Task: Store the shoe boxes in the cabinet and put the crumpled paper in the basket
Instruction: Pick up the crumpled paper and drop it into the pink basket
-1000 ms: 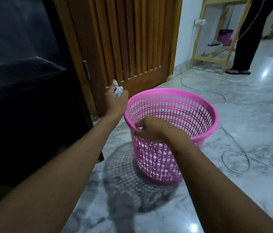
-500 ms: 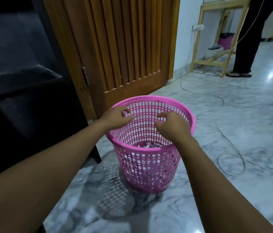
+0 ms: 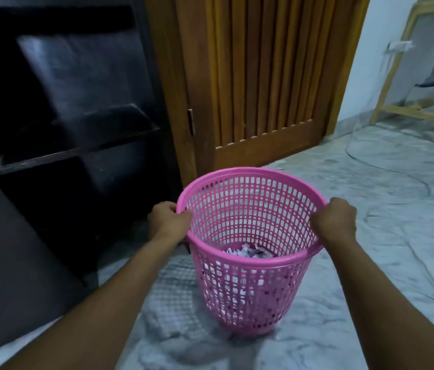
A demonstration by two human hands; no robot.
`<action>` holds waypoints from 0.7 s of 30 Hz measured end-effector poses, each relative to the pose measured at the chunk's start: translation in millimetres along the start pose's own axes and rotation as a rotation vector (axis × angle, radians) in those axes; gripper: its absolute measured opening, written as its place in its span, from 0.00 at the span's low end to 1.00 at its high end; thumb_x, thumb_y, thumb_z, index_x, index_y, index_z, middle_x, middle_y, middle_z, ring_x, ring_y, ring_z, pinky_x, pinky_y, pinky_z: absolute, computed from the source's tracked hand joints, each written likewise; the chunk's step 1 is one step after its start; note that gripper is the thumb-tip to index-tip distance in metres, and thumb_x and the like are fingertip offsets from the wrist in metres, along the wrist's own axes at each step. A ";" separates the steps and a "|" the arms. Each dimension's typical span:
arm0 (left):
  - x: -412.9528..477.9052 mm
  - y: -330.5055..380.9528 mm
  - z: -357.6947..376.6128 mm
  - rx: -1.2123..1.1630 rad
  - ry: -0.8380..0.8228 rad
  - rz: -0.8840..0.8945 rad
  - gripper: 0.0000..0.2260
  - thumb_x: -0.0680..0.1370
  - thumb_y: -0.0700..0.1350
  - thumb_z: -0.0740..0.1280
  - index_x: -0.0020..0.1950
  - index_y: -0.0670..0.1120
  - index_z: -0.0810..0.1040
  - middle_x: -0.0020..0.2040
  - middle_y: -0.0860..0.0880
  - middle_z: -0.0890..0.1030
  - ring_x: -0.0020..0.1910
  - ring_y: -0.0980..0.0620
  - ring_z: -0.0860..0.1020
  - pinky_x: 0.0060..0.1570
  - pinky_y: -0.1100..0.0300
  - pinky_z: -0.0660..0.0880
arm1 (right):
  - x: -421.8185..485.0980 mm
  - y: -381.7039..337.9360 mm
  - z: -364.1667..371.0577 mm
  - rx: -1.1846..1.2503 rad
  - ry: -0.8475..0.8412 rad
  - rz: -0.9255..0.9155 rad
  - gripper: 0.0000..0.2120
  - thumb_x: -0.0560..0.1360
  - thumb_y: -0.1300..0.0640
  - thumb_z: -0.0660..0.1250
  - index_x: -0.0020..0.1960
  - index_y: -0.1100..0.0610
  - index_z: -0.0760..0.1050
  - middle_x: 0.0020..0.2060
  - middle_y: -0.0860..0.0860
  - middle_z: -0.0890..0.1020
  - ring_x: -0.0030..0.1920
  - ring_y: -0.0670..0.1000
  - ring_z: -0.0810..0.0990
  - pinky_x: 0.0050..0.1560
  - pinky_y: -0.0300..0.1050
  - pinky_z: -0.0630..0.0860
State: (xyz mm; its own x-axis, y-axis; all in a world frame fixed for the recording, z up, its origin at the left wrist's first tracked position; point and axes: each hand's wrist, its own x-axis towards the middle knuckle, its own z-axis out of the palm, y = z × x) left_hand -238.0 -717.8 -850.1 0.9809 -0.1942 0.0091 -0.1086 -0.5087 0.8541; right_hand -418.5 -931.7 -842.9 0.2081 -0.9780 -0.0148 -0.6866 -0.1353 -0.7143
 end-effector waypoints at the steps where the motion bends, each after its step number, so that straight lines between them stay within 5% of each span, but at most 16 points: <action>1: -2.4 -4.8 -13.8 -0.005 0.023 -0.012 0.02 0.72 0.41 0.71 0.43 0.45 0.83 0.38 0.44 0.84 0.36 0.45 0.83 0.40 0.49 0.83 | -2.4 -6.2 3.5 0.014 -0.020 -0.036 0.13 0.74 0.65 0.65 0.57 0.68 0.76 0.57 0.67 0.77 0.50 0.65 0.79 0.46 0.52 0.74; 8: -34.8 -41.9 -105.2 -0.003 0.211 -0.055 0.01 0.72 0.40 0.73 0.42 0.44 0.82 0.33 0.44 0.83 0.27 0.48 0.82 0.28 0.55 0.81 | -56.2 -50.9 32.3 0.115 -0.172 -0.175 0.12 0.75 0.65 0.67 0.56 0.70 0.78 0.52 0.64 0.82 0.43 0.61 0.80 0.39 0.48 0.76; 16: -32.4 -88.3 -165.3 -0.017 0.324 -0.067 0.04 0.73 0.40 0.72 0.47 0.42 0.83 0.37 0.42 0.83 0.33 0.42 0.83 0.37 0.46 0.83 | -114.1 -76.5 70.4 0.209 -0.345 -0.253 0.11 0.75 0.65 0.66 0.56 0.66 0.79 0.47 0.59 0.83 0.43 0.57 0.81 0.41 0.48 0.79; 21: -16.0 -116.3 -171.3 -0.247 0.428 -0.194 0.08 0.76 0.36 0.68 0.53 0.40 0.83 0.43 0.41 0.83 0.39 0.41 0.82 0.43 0.47 0.82 | -141.4 -65.9 109.7 0.282 -0.469 -0.428 0.18 0.77 0.63 0.63 0.66 0.58 0.75 0.50 0.55 0.83 0.47 0.56 0.83 0.46 0.51 0.83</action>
State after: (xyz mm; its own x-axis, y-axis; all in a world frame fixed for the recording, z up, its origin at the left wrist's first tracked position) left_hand -213.5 -511.8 -860.5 0.9630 0.2696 0.0062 0.0719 -0.2787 0.9577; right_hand -326.3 -767.1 -870.4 0.7427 -0.6675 0.0528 -0.2836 -0.3851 -0.8783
